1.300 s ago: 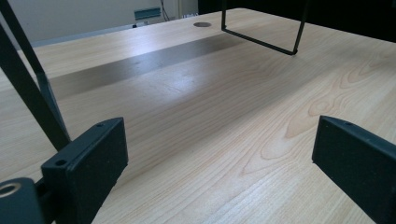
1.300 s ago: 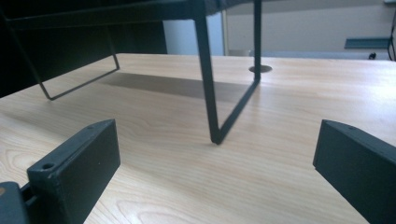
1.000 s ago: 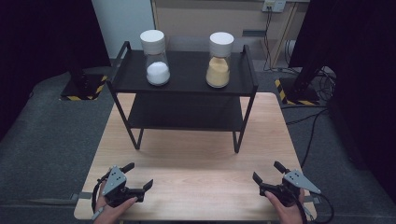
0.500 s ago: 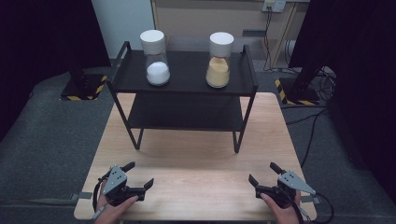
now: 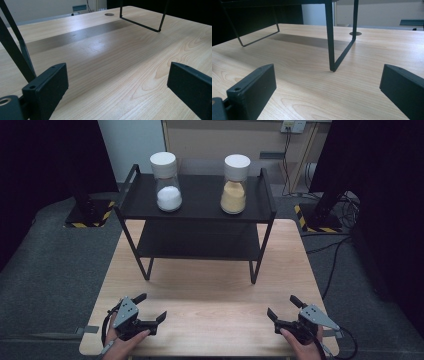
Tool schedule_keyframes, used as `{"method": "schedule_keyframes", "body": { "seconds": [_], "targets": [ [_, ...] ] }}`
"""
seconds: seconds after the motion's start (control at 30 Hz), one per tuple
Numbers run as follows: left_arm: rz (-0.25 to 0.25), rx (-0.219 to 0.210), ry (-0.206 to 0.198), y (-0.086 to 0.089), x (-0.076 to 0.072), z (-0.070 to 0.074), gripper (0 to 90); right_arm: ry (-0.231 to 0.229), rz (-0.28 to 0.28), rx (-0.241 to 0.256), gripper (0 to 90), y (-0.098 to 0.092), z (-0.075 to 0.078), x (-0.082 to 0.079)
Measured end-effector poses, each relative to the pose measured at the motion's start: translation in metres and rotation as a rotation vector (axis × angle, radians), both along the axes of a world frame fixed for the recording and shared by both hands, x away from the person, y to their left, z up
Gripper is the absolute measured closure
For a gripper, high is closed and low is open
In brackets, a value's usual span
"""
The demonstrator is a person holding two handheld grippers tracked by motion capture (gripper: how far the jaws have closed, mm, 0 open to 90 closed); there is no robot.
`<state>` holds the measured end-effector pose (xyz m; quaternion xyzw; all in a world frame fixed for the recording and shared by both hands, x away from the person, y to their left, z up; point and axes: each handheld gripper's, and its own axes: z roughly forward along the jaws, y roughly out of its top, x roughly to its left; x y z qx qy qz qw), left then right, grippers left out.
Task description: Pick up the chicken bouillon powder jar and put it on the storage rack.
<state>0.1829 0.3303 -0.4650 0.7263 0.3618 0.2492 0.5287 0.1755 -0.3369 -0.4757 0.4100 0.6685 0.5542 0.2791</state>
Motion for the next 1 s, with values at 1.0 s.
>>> {"method": "schedule_keyframes", "body": {
  "seconds": [1.0],
  "targets": [
    [-0.003,0.015,0.012,-0.0033,0.0013,-0.0023,2.4,0.005,0.008,-0.001,1.1,-0.0005,-0.0005,0.0014]
  ]
}}
